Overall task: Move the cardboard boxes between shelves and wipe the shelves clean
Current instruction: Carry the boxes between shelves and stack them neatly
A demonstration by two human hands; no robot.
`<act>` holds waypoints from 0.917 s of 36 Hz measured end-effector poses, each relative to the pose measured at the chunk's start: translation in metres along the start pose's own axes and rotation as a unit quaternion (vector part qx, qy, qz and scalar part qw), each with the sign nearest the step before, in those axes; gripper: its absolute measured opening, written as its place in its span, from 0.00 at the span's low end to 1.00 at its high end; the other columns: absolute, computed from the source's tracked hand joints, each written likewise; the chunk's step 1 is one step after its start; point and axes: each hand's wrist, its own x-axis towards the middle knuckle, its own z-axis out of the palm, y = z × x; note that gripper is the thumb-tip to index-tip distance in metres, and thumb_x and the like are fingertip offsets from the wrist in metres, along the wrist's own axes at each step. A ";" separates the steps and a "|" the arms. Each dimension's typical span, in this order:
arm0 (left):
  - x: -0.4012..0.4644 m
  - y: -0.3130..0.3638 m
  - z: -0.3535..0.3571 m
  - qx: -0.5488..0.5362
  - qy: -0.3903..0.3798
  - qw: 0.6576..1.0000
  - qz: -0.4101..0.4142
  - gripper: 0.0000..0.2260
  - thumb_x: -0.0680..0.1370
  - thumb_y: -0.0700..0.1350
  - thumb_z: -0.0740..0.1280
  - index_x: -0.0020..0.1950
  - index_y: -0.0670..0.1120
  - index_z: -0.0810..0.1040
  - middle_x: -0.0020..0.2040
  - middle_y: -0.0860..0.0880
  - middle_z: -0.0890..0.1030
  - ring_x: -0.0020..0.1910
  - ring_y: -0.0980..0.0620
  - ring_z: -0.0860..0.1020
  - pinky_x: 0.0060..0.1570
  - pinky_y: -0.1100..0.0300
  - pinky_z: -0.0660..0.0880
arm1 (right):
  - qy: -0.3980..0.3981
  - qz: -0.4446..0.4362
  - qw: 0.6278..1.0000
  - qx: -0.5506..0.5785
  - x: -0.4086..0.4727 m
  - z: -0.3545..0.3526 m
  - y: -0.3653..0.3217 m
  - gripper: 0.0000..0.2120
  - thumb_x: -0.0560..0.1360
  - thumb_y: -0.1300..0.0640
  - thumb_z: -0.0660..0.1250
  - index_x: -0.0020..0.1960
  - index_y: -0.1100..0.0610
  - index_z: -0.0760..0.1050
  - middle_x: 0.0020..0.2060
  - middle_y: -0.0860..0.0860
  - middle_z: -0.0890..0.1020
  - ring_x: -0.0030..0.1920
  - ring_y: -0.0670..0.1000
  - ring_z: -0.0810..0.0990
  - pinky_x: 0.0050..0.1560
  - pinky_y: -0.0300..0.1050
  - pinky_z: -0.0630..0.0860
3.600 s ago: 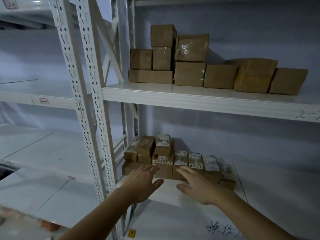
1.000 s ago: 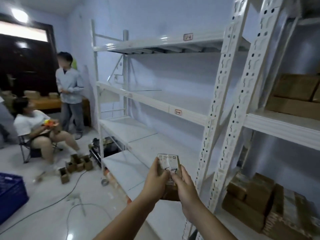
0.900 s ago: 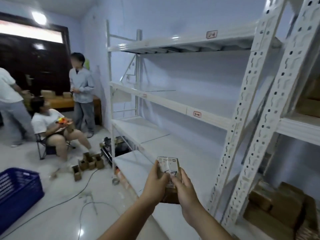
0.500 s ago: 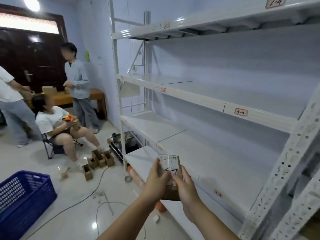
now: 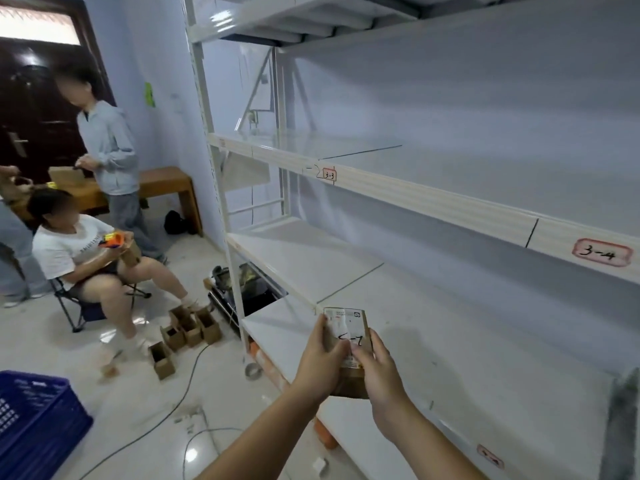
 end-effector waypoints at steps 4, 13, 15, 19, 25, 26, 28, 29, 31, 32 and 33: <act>0.058 0.004 0.006 -0.002 -0.020 1.000 -0.007 0.27 0.84 0.43 0.64 0.80 0.55 0.59 0.67 0.53 0.77 0.56 0.56 0.81 0.53 0.61 0.80 | 0.000 0.005 1.000 0.005 0.051 -0.003 -0.005 0.18 0.80 0.49 0.66 0.69 0.36 0.73 0.67 0.48 0.77 0.62 0.50 0.82 0.56 0.50 0.83; 0.165 0.005 0.034 0.018 -0.064 0.998 -0.008 0.19 0.82 0.43 0.66 0.67 0.60 0.65 0.62 0.56 0.79 0.56 0.57 0.81 0.58 0.55 0.80 | 0.042 0.032 0.999 0.006 0.137 -0.021 -0.023 0.16 0.83 0.52 0.64 0.69 0.38 0.72 0.63 0.41 0.81 0.58 0.42 0.82 0.48 0.38 0.78; 0.185 0.005 0.039 0.028 -0.078 0.997 0.003 0.17 0.82 0.41 0.66 0.63 0.60 0.67 0.57 0.57 0.79 0.50 0.64 0.81 0.52 0.63 0.80 | 0.043 0.042 0.998 -0.002 0.154 -0.025 -0.024 0.15 0.84 0.53 0.63 0.67 0.38 0.74 0.60 0.40 0.83 0.56 0.42 0.83 0.49 0.38 0.78; 0.233 -0.003 0.047 0.060 -0.090 0.994 0.030 0.21 0.80 0.41 0.67 0.54 0.69 0.68 0.57 0.57 0.77 0.57 0.59 0.78 0.54 0.61 0.78 | 0.055 0.062 0.996 -0.035 0.192 -0.032 -0.018 0.16 0.84 0.58 0.61 0.60 0.39 0.77 0.54 0.37 0.85 0.55 0.41 0.83 0.56 0.42 0.78; 0.316 -0.028 0.053 0.088 -0.177 0.980 0.028 0.16 0.78 0.45 0.67 0.63 0.61 0.75 0.60 0.51 0.83 0.56 0.53 0.83 0.57 0.50 0.82 | 0.129 0.082 0.987 -0.058 0.251 -0.026 0.001 0.13 0.82 0.57 0.64 0.61 0.40 0.75 0.55 0.38 0.83 0.56 0.41 0.82 0.55 0.42 0.77; 0.331 -0.033 0.053 0.096 -0.191 0.976 0.032 0.15 0.80 0.42 0.66 0.62 0.60 0.75 0.58 0.52 0.84 0.55 0.54 0.83 0.56 0.51 0.82 | 0.146 0.089 0.984 -0.055 0.263 -0.024 0.006 0.13 0.81 0.57 0.65 0.63 0.42 0.74 0.57 0.40 0.83 0.57 0.43 0.81 0.56 0.44 0.78; 0.359 -0.040 0.054 0.111 -0.216 0.969 0.033 0.16 0.79 0.43 0.65 0.63 0.58 0.75 0.56 0.54 0.85 0.54 0.54 0.84 0.57 0.48 0.81 | 0.181 0.102 0.977 -0.053 0.286 -0.019 0.017 0.14 0.80 0.57 0.66 0.64 0.45 0.72 0.59 0.43 0.82 0.57 0.45 0.82 0.60 0.49 0.79; 0.373 -0.045 0.055 0.121 -0.228 0.966 0.031 0.15 0.79 0.43 0.65 0.64 0.57 0.74 0.56 0.54 0.84 0.54 0.54 0.83 0.58 0.47 0.81 | 0.196 0.110 0.973 -0.054 0.297 -0.016 0.022 0.15 0.80 0.55 0.67 0.64 0.45 0.72 0.60 0.42 0.81 0.57 0.45 0.82 0.61 0.51 0.79; 0.398 -0.052 0.056 0.138 -0.238 0.961 0.025 0.16 0.80 0.41 0.65 0.63 0.58 0.72 0.55 0.55 0.84 0.53 0.53 0.83 0.57 0.48 0.81 | 0.224 0.128 0.964 -0.058 0.320 -0.010 0.035 0.19 0.78 0.50 0.69 0.67 0.43 0.72 0.62 0.41 0.80 0.58 0.46 0.82 0.61 0.54 0.80; 0.411 -0.056 0.056 0.143 -0.245 0.959 0.015 0.16 0.81 0.40 0.64 0.64 0.59 0.71 0.55 0.55 0.83 0.53 0.54 0.83 0.57 0.49 0.81 | 0.237 0.138 0.960 -0.057 0.332 -0.008 0.042 0.21 0.77 0.47 0.70 0.69 0.43 0.72 0.63 0.42 0.79 0.59 0.48 0.82 0.60 0.55 0.81; 0.423 -0.062 0.056 0.152 -0.254 0.955 0.005 0.16 0.81 0.41 0.65 0.65 0.58 0.71 0.55 0.55 0.83 0.53 0.54 0.83 0.56 0.50 0.81 | 0.245 0.142 0.958 -0.054 0.344 -0.007 0.051 0.23 0.75 0.45 0.70 0.70 0.42 0.72 0.63 0.43 0.78 0.59 0.49 0.82 0.59 0.56 0.81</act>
